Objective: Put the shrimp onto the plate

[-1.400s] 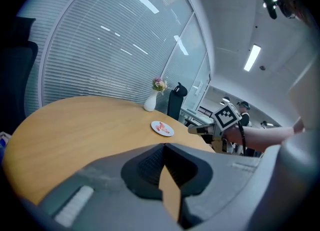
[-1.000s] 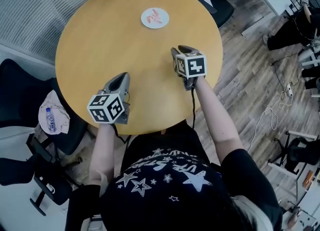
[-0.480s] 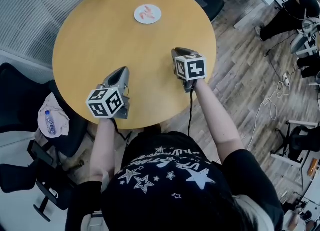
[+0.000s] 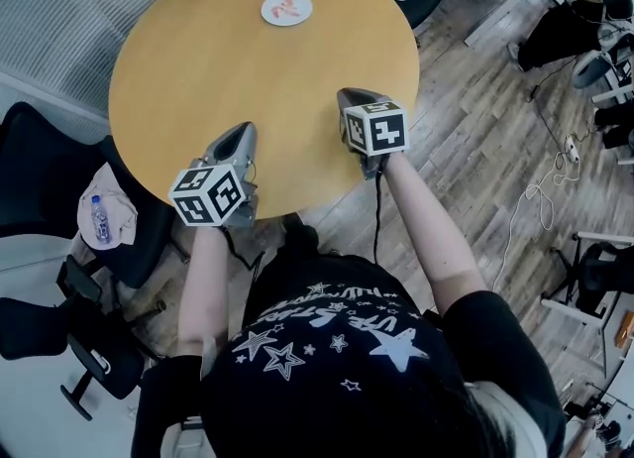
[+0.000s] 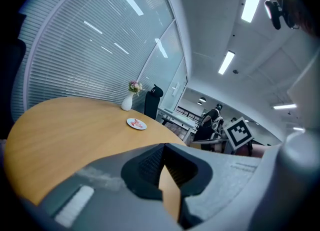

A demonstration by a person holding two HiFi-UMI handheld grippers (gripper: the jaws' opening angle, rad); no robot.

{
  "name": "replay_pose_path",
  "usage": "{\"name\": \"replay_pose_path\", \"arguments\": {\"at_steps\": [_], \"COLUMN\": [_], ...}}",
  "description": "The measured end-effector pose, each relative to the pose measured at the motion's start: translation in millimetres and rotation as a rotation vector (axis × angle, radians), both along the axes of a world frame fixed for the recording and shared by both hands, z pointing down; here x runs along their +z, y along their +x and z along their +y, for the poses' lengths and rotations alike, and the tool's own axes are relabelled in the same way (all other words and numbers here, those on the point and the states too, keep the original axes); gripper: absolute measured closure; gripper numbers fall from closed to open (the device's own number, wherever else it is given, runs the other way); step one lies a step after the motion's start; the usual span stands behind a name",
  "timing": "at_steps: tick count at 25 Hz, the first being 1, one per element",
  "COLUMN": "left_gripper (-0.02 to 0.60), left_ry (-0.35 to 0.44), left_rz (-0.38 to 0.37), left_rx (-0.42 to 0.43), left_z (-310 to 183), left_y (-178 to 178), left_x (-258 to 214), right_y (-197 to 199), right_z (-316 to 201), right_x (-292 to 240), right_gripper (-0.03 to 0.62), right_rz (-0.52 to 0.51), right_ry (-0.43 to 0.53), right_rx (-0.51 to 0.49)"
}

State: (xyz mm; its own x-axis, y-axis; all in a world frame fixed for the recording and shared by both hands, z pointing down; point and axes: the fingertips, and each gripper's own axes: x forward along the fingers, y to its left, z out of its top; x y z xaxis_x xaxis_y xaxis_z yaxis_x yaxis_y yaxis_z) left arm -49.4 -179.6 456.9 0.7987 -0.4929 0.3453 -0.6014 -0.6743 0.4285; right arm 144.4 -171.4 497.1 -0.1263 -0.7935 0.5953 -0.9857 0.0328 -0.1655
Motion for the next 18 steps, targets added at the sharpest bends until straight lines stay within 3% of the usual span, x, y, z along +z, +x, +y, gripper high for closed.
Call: {"name": "replay_pose_path", "arguments": {"at_steps": [18], "left_gripper": [0.58], "left_ry": [0.037], "left_rz": [0.021], "left_rx": [-0.038], "left_z": [117.1], "left_y": [-12.8], "left_x": [-20.9], "right_y": [-20.9], "right_z": [119.6], "right_x": [-44.2], "right_gripper": [0.592], "right_rz": [-0.006], "right_ry": [0.091], "right_rx": [-0.053]}}
